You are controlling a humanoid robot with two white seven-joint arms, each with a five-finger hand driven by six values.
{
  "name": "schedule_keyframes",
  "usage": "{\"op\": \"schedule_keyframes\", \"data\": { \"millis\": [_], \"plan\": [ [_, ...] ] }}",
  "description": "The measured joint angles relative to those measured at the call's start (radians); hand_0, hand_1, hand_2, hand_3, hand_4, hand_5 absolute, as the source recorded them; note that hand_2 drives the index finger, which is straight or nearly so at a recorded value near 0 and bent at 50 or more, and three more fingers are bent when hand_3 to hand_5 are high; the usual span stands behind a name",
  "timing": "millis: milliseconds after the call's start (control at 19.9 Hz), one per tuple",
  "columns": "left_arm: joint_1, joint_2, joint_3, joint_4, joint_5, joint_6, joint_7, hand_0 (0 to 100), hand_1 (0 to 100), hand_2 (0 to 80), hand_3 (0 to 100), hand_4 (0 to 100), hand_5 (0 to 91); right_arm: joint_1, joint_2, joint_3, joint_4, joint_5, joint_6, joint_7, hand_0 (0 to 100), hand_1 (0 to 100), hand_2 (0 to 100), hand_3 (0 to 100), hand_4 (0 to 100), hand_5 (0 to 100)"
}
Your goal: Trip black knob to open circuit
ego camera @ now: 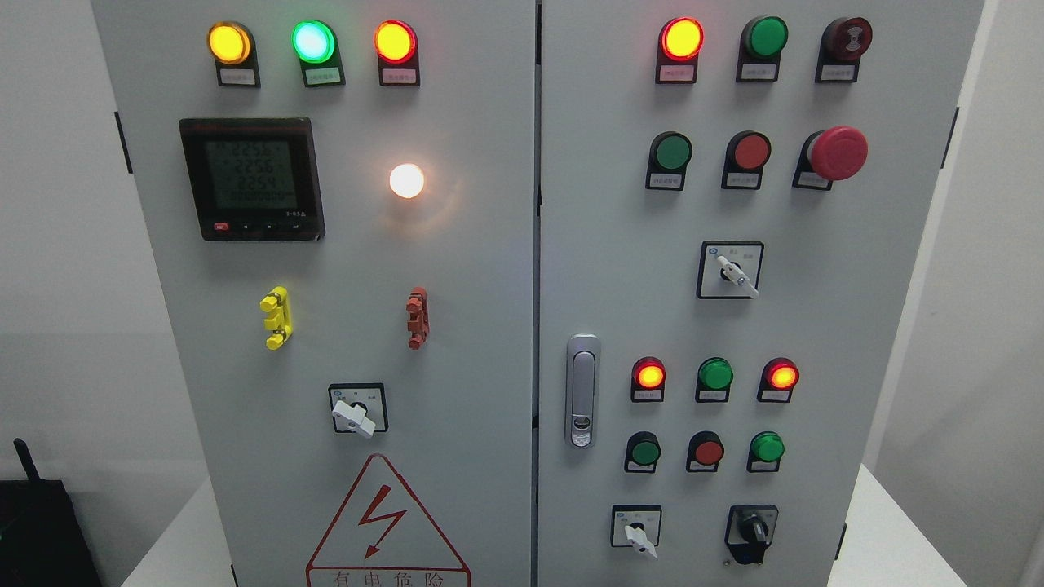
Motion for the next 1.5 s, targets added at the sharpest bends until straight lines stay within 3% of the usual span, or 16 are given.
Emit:
{"op": "schedule_keyframes", "data": {
  "millis": [802, 1053, 1203, 1304, 1504],
  "plan": [
    [0.0, 0.0, 0.0, 0.0, 0.0, 0.0, 0.0, 12, 39, 0.0, 0, 0, 0.0, -0.002, 0.0, 0.0, -0.003, 0.0, -0.014, 0.002, 0, 10, 0, 0, 0, 0],
    [0.0, 0.0, 0.0, 0.0, 0.0, 0.0, 0.0, 12, 39, 0.0, 0, 0, 0.0, -0.002, 0.002, -0.001, -0.008, 0.0, -0.049, -0.009, 0, 9, 0, 0, 0, 0],
    [0.0, 0.0, 0.0, 0.0, 0.0, 0.0, 0.0, 12, 39, 0.0, 0, 0, 0.0, -0.002, 0.004, -0.001, -0.007, -0.001, -0.08, -0.047, 0, 9, 0, 0, 0, 0],
    [0.0, 0.0, 0.0, 0.0, 0.0, 0.0, 0.0, 12, 39, 0.0, 0, 0, 0.0, 0.0, 0.004, -0.001, -0.056, -0.001, -0.105, -0.064, 0, 9, 0, 10, 3, 0],
    [0.0, 0.0, 0.0, 0.0, 0.0, 0.0, 0.0, 12, 39, 0.0, 0, 0, 0.0, 0.027, 0.006, -0.001, -0.155, -0.001, -0.121, -0.067, 0, 9, 0, 26, 17, 1]
  ]
}}
